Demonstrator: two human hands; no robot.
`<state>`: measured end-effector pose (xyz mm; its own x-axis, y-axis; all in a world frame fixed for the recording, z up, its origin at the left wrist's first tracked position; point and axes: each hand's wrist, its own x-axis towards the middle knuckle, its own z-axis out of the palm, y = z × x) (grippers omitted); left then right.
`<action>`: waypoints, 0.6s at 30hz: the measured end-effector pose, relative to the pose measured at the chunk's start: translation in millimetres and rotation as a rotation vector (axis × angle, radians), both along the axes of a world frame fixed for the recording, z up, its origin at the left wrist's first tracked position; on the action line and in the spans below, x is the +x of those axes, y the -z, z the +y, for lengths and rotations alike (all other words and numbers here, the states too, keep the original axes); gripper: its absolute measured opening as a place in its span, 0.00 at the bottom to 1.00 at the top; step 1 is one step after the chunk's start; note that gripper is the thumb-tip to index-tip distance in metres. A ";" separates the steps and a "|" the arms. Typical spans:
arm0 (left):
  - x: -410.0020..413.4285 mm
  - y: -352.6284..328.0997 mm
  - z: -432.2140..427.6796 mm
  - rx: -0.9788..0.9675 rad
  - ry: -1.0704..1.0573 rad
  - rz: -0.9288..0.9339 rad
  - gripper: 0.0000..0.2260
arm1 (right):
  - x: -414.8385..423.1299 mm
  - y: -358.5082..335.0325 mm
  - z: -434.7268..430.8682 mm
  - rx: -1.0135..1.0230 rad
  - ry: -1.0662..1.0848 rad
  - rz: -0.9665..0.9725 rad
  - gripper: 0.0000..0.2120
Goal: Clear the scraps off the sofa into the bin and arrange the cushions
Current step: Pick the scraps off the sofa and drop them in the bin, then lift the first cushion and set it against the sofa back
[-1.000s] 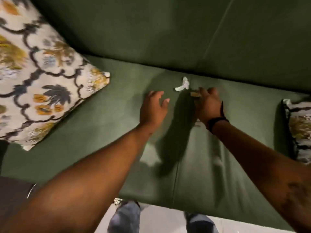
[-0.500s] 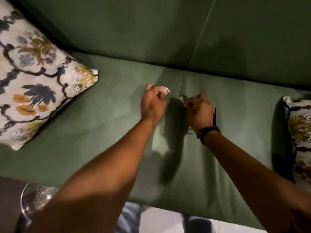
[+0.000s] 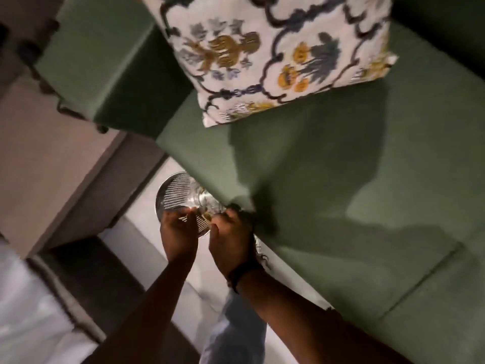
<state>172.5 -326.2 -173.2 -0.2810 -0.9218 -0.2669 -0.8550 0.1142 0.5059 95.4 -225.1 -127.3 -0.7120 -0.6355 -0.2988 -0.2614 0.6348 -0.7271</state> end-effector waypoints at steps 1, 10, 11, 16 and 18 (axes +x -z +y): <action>5.4 9.2 -14.2 0.072 -0.032 -0.029 0.04 | 5.3 8.2 -19.2 0.040 -0.021 -0.069 0.09; -20.6 -1.7 -50.2 0.116 -0.061 -0.274 0.15 | -6.7 21.9 -57.4 0.144 -0.166 -0.064 0.11; -32.4 -19.1 -42.5 0.055 -0.065 -0.213 0.16 | -16.0 5.2 -46.8 0.071 -0.124 -0.028 0.08; -103.3 -106.6 11.7 0.038 -0.070 0.249 0.26 | -106.5 -70.2 26.7 -0.168 0.203 0.278 0.04; -139.4 -123.9 18.6 0.169 -0.069 0.381 0.36 | -167.2 -91.3 51.4 -0.251 0.359 0.299 0.09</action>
<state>33.1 -307.6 -49.3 -0.3281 -0.8943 -0.3043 -0.6056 -0.0481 0.7943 -71.7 -173.7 -36.0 -0.9286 -0.3623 0.0804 -0.2790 0.5386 -0.7950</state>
